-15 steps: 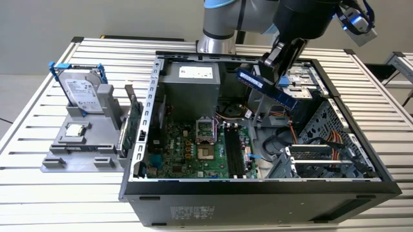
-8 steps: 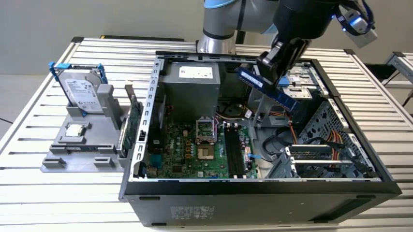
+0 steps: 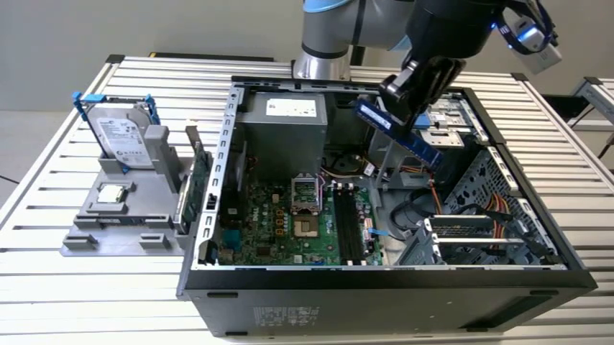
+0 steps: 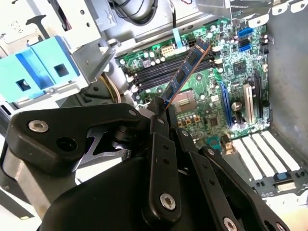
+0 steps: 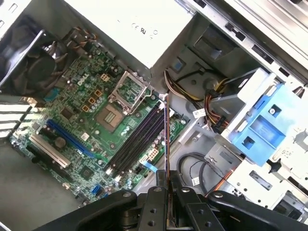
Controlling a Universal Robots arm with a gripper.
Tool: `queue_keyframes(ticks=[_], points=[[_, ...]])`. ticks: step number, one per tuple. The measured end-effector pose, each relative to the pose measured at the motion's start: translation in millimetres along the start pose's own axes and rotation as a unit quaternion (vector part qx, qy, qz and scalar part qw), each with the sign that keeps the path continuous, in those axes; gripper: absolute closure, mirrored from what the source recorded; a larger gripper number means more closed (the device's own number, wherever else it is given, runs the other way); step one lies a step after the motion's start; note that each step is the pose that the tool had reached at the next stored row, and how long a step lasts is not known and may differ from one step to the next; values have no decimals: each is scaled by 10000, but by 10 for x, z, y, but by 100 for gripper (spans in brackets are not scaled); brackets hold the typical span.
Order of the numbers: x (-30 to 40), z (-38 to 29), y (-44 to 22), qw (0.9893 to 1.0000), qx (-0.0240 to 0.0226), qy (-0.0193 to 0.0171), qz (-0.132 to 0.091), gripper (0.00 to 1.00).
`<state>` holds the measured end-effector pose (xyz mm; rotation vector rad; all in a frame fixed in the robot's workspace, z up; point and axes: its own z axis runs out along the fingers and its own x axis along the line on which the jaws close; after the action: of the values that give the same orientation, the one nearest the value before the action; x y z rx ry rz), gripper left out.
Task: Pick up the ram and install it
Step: 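Insert the ram into the slot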
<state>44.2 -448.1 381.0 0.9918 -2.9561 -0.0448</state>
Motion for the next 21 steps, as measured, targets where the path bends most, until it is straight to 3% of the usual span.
queue_keyframes(ticks=[9,21], points=[[0,0,0,9992,-5,-14,408,100],[0,0,0,9955,-12,-33,949,100]])
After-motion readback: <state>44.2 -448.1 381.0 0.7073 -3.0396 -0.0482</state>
